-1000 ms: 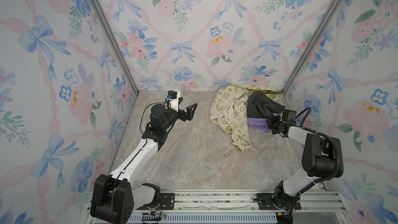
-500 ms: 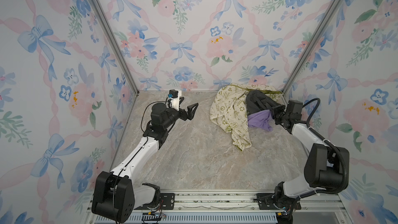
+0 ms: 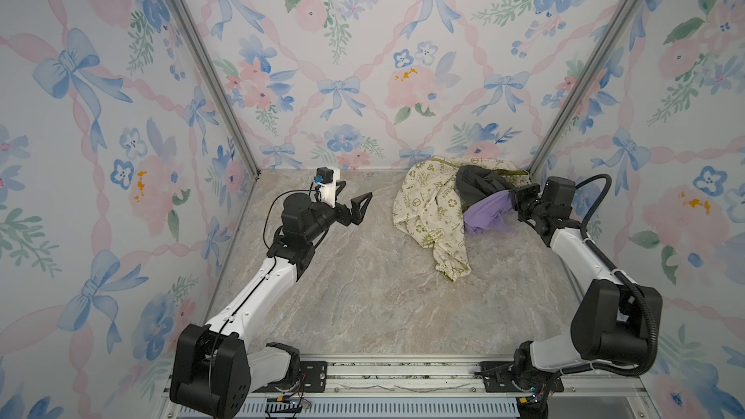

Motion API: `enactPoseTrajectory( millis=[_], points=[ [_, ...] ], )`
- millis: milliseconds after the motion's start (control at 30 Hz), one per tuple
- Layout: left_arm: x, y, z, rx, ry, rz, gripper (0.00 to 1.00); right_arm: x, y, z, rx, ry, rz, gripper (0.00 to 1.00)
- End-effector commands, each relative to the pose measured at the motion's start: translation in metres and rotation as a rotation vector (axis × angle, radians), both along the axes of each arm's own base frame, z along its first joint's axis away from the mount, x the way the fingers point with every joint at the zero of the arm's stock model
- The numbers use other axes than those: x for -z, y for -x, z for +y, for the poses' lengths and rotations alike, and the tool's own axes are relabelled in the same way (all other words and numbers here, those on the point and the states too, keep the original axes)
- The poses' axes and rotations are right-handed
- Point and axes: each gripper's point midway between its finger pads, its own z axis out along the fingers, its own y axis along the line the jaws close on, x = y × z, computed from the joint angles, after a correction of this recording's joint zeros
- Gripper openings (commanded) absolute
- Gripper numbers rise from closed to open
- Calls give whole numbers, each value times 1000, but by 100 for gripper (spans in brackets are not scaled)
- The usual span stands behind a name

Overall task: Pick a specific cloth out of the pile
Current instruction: 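Grasp the lavender cloth with the right gripper and lift it from the pile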

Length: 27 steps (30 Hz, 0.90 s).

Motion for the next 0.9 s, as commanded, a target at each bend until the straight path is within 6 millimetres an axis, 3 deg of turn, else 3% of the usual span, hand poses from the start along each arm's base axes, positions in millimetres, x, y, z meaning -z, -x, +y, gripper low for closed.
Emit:
enactPoseTrajectory(
  millis=[0, 333, 867],
  points=[
    [-14, 6, -3, 20, 29, -37, 98, -83, -9, 1, 6, 21, -243, 0],
    [-14, 7, -7, 30, 36, -32, 98, -147, -11, 3, 4, 44, -399, 0],
    [-18, 8, -8, 26, 43, -38, 98, -218, -11, 3, -6, 78, -564, 0]
  ],
)
